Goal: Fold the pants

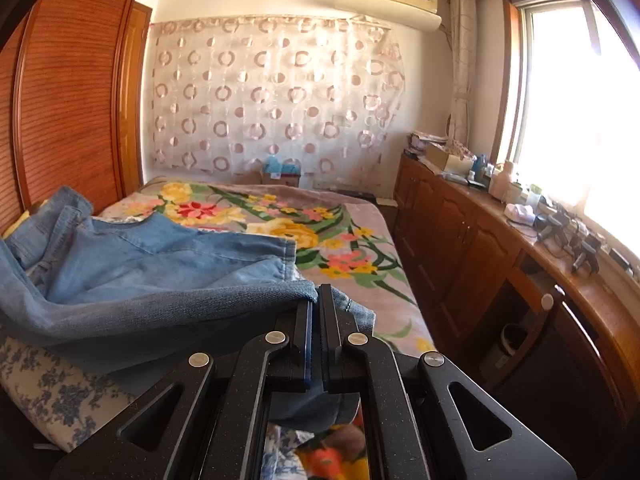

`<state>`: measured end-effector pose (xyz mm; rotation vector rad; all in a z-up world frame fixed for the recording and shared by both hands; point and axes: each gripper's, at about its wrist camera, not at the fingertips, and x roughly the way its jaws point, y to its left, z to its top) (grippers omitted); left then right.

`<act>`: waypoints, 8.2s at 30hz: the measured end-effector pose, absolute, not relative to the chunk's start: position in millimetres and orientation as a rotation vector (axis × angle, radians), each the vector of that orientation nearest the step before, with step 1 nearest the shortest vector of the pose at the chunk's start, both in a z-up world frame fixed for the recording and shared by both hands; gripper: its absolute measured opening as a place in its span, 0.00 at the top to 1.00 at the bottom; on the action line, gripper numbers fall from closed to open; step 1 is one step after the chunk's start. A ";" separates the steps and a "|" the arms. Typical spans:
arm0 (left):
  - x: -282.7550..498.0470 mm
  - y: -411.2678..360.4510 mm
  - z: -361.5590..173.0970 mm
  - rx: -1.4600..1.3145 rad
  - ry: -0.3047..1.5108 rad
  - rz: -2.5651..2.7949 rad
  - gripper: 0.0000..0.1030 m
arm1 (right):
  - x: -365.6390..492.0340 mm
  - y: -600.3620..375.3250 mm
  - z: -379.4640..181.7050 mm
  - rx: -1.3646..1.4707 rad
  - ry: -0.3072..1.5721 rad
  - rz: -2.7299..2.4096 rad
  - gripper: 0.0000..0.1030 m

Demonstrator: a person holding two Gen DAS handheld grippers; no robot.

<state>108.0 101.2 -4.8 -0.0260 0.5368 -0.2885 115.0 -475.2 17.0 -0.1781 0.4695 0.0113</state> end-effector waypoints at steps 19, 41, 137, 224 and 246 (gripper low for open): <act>182.1 101.3 10.9 -0.004 0.526 -0.257 0.99 | 185.0 -467.3 25.9 -0.210 0.455 0.030 1.00; 316.0 97.4 -7.1 0.037 0.604 -0.176 0.99 | 320.0 -462.0 -14.8 -0.251 0.554 0.032 1.00; 347.6 101.3 -79.7 0.004 0.784 -0.146 0.61 | 383.2 -473.6 -95.4 -0.082 0.836 0.077 0.46; 207.3 90.4 -117.0 0.051 0.803 -0.208 0.35 | 208.8 -306.3 -114.7 -0.283 0.780 0.432 0.33; 205.9 84.8 -105.3 0.082 0.734 -0.204 0.75 | 216.5 -292.8 -129.2 -0.409 0.780 0.345 0.92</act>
